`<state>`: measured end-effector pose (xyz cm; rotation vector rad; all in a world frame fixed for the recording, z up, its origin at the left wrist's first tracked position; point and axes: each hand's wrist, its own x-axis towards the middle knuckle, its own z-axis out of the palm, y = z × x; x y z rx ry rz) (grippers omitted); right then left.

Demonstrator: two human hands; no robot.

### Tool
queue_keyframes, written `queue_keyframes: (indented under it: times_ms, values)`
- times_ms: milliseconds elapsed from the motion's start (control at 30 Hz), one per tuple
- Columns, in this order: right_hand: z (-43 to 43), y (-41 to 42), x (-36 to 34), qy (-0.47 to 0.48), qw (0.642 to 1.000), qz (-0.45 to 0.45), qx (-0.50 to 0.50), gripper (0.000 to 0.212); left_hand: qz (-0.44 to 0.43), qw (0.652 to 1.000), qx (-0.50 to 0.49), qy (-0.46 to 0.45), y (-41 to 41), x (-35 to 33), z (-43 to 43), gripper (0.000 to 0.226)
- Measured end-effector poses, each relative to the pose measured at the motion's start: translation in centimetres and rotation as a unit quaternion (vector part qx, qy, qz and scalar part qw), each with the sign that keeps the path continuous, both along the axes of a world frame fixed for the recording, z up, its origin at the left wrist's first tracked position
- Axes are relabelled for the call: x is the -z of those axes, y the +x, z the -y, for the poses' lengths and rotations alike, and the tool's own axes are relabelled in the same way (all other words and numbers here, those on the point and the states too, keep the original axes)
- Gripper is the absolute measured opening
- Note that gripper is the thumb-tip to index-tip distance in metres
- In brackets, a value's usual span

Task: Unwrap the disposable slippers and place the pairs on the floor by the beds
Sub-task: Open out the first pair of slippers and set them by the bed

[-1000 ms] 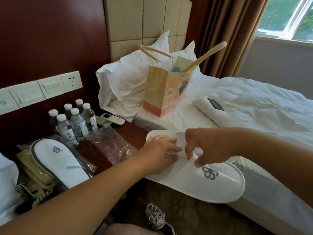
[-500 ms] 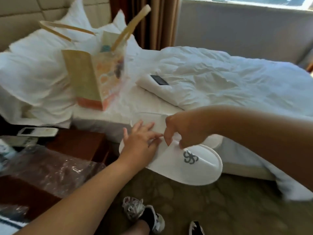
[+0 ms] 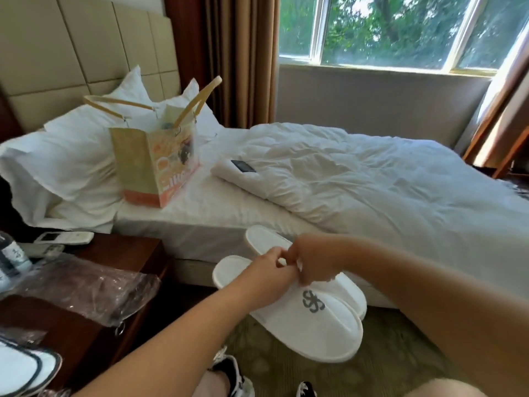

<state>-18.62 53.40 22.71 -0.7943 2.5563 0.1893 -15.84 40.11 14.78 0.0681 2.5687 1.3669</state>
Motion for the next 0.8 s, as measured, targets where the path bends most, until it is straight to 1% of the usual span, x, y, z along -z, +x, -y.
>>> queue_keyframes:
  times_ms: [67,100,167,200,267,400,533,633,767,800]
  values:
    - [-1.1,0.8,0.4,0.000,1.000,-0.012,0.012,0.042,0.045,0.997,0.057,-0.011,-0.1,-1.0,-0.8,0.042]
    - [-1.6,0.9,0.7,-0.003,1.000,-0.011,0.025,0.044,0.056,0.994,0.086,-0.026,-0.3,-1.2,-1.1,0.054]
    - [-2.7,0.7,1.4,-0.029,0.998,0.003,0.058,0.049,0.055,0.988,0.127,-0.069,-1.1,-1.0,-2.3,0.082]
    - [-3.5,0.5,1.9,-0.049,0.996,0.010,0.074,0.050,0.045,0.986,0.130,-0.089,-1.6,-0.8,-3.1,0.087]
    - [-5.1,-0.4,3.0,-0.088,0.991,0.018,0.096,0.048,0.030,0.985,0.123,-0.114,-2.6,-0.1,-4.8,0.082]
    - [-8.2,-2.5,5.8,-0.166,0.976,0.067,0.122,0.042,0.047,0.974,0.145,-0.165,-5.1,1.7,-7.5,0.066]
    - [-11.2,-5.4,9.3,-0.207,0.964,0.098,0.135,0.047,0.101,0.958,0.173,-0.205,-8.2,4.3,-8.6,0.072]
    - [-13.7,-8.1,12.5,-0.199,0.966,0.093,0.136,0.045,0.141,0.939,0.200,-0.241,-10.7,6.8,-9.3,0.069]
    - [-15.9,-10.9,17.9,-0.151,0.966,0.156,0.142,0.059,0.157,0.919,0.230,-0.280,-13.7,10.8,-10.3,0.055]
    - [-16.2,-11.4,19.7,-0.139,0.966,0.167,0.142,0.058,0.163,0.913,0.238,-0.288,-14.4,12.2,-10.6,0.052]
